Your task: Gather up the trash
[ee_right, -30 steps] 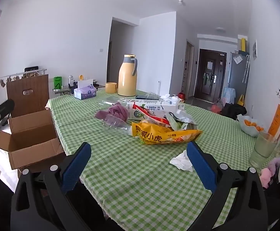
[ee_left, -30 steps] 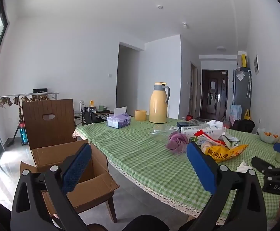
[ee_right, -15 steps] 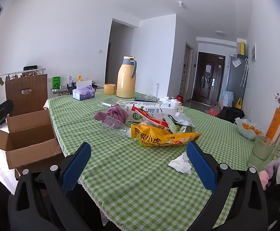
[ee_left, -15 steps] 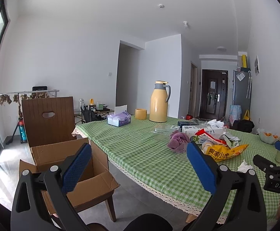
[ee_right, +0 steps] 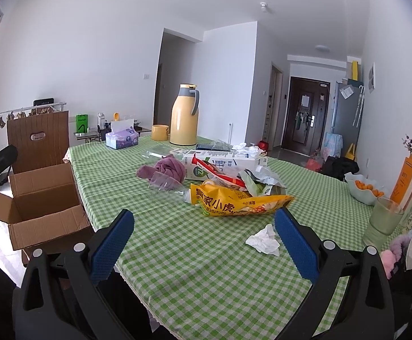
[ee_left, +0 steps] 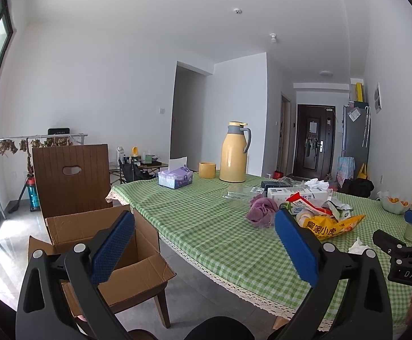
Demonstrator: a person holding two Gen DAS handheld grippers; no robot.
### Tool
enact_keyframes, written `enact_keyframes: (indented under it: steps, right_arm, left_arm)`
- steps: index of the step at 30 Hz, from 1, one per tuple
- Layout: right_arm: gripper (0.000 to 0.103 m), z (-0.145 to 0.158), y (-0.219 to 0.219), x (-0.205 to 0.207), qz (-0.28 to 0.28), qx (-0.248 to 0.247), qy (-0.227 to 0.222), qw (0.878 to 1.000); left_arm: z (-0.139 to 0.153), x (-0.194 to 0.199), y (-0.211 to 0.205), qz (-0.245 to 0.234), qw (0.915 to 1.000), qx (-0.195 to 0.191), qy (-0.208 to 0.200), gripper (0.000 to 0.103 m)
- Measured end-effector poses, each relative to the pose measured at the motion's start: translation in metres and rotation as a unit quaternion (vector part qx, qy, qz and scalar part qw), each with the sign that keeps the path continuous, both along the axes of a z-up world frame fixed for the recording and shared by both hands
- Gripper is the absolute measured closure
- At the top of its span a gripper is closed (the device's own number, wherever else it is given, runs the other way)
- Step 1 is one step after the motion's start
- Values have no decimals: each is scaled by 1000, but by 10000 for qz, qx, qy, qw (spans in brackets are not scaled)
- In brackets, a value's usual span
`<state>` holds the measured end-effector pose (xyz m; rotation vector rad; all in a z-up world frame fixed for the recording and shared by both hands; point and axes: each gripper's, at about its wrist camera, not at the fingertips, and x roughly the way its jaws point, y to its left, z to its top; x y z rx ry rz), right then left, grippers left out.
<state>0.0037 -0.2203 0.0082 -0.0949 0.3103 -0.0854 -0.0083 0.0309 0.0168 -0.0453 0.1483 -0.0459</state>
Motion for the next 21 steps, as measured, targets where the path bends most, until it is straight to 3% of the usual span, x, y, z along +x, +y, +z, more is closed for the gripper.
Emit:
enact_keyframes:
  steps: [21]
  right_arm:
    - [8, 3, -6, -6, -64, 54, -22, 10000]
  left_arm:
    - [2, -5, -4, -80, 9999, 67, -39, 7]
